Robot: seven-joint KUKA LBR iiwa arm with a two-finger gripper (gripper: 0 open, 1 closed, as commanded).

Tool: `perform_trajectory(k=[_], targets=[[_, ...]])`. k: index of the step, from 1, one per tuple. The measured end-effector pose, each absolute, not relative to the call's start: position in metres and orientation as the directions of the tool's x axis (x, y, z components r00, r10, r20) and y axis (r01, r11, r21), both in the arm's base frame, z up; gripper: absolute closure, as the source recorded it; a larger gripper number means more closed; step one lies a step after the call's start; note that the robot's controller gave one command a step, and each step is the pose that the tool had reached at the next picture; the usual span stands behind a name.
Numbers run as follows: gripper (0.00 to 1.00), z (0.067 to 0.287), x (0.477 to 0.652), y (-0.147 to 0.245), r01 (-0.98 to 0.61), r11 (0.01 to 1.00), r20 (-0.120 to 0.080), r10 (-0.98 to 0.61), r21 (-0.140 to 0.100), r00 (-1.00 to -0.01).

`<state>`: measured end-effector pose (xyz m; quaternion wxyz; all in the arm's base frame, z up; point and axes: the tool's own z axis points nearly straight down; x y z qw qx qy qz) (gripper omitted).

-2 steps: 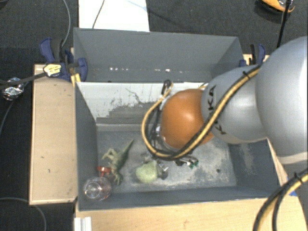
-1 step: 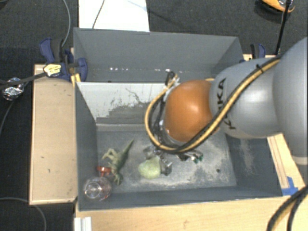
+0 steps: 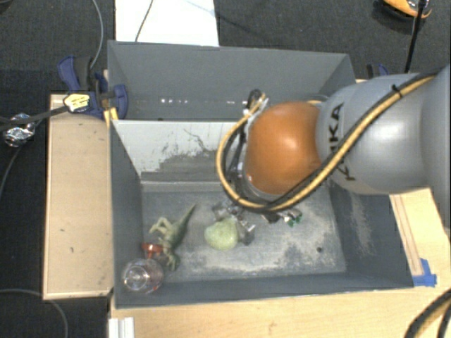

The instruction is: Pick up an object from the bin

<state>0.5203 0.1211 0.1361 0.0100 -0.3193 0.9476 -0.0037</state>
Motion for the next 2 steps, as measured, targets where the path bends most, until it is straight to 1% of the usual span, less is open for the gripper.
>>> perform_trajectory(k=[1, 2], targets=[[1.0, 0.2308, 0.5254, 0.1242, -0.582, 0.813, -0.003, -0.582, -0.006, -0.813], [1.0, 0.2306, 0.5253, 0.1242, -0.58, 0.815, -0.003, -0.58, -0.006, -0.815]])
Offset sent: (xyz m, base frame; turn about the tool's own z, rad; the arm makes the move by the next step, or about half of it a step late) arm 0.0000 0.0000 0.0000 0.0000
